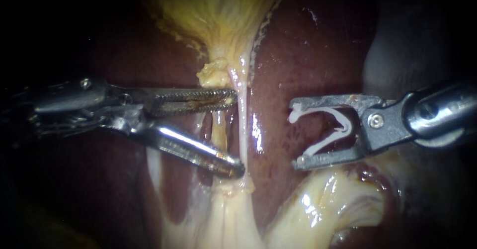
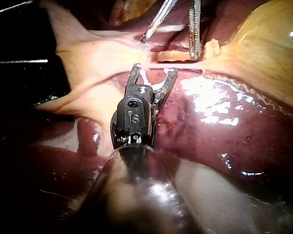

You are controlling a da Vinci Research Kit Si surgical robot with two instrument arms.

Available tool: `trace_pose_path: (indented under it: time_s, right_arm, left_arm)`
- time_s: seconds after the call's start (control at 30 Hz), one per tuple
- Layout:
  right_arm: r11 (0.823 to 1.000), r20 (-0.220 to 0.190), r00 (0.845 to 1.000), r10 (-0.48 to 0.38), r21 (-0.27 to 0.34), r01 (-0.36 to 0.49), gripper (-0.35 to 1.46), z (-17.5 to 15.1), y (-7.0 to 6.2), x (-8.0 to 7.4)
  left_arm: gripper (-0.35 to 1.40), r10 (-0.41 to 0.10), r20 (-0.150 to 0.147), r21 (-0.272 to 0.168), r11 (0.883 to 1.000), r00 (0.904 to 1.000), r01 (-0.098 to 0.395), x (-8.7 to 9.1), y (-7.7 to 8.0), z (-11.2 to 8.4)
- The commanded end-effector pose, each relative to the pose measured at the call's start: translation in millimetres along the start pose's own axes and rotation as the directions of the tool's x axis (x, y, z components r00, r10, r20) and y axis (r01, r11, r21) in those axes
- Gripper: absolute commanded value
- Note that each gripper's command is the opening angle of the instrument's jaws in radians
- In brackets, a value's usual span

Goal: Grabbing gallbladder

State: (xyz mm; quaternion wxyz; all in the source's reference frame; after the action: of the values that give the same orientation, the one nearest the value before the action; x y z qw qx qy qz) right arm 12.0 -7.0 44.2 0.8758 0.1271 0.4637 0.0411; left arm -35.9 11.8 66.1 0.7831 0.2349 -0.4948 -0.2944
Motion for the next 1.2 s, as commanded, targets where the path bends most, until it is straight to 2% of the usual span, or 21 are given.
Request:
trace_pose_path:
  time_s: [0.03,0.37,0.53,0.67,0.83,0.9,1.2]
  right_arm:
    - [1.000,0.000,1.000,0.000,0.000,0.000,0.50,0.0,0.0,0.0]
    - [1.000,0.000,1.000,0.000,0.000,0.000,0.50,0.0,0.0,0.0]
    - [1.000,0.000,1.000,0.000,0.000,0.000,0.50,0.0,0.0,0.0]
    - [1.000,0.000,1.000,0.000,0.000,0.000,0.50,0.0,0.0,0.0]
    - [1.000,0.000,1.000,0.000,0.000,0.000,0.50,0.0,0.0,0.0]
    - [1.000,0.000,1.000,0.000,0.000,0.000,0.50,0.0,0.0,0.0]
    - [1.000,0.000,1.000,0.000,0.000,0.000,0.50,0.0,0.0,0.0]
  left_arm:
    - [0.86,0.000,0.000,0.000,1.000,1.0000,0.000,0.0,0.0,0.0]
    - [0.86,-0.003,0.000,0.005,1.000,1.0000,0.003,-0.6,-0.2,-0.7]
    - [0.86,-0.010,0.002,0.016,1.000,0.9999,0.010,-2.1,0.2,-1.4]
    - [0.86,-0.020,0.019,0.020,1.000,0.9996,0.019,-4.0,0.6,-2.4]
    - [0.86,-0.005,0.043,0.005,1.000,0.9991,0.005,-6.2,1.7,-3.6]
    - [0.86,0.004,0.047,0.001,1.000,0.9989,-0.004,-6.5,2.3,-3.9]
    - [0.86,0.020,0.052,-0.012,1.000,0.9984,-0.020,-5.8,5.4,-4.4]
